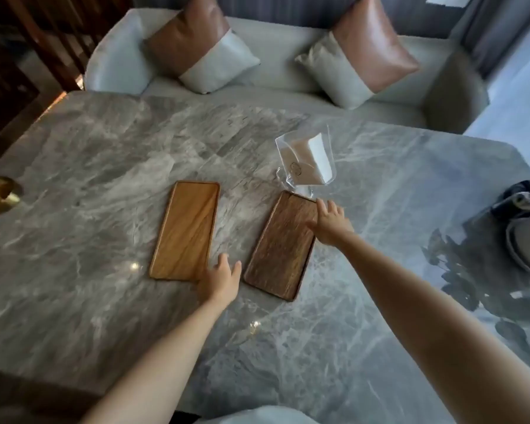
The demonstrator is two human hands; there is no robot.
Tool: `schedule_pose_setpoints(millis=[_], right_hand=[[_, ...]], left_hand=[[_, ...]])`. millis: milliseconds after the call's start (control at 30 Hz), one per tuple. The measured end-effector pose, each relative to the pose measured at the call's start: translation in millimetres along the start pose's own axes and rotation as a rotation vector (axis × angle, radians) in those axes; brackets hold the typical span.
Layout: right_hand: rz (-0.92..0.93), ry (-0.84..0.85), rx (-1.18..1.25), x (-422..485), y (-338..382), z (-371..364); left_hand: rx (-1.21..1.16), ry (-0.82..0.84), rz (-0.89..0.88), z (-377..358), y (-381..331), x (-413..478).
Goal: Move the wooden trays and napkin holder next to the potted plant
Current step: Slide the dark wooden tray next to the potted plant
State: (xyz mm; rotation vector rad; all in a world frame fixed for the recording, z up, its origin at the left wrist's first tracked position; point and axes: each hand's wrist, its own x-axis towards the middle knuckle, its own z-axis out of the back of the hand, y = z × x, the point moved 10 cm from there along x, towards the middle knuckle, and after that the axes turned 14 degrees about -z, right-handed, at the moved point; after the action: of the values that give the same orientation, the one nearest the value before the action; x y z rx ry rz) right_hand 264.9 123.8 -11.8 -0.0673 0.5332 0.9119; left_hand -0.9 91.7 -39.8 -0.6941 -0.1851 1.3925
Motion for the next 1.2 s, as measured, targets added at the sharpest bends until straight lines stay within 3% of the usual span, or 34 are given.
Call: schedule_pose_setpoints(millis=[367, 633, 800, 1200], right_hand=[[0.008, 0.124, 0.023, 57.9, -1.0, -4.6], [0.034, 0.174, 0.057, 63.5, -3.5, -11.1], [-0.04, 0.218, 0.076, 55.3, -19.6, -12.3], [-0.126, 0.168, 0.236, 20.8, -87.8, -15.1]], left_hand=[[-0.17, 0.046, 0.202, -49.2, -1.3, -10.8], [-0.2, 0.053, 0.288, -52.6, -7.4, -12.7], [-0.224, 0.029, 0.337, -47.1, -2.0, -12.7], [-0.268, -0.03, 0.25, -25.8, -24.2, -11.1]])
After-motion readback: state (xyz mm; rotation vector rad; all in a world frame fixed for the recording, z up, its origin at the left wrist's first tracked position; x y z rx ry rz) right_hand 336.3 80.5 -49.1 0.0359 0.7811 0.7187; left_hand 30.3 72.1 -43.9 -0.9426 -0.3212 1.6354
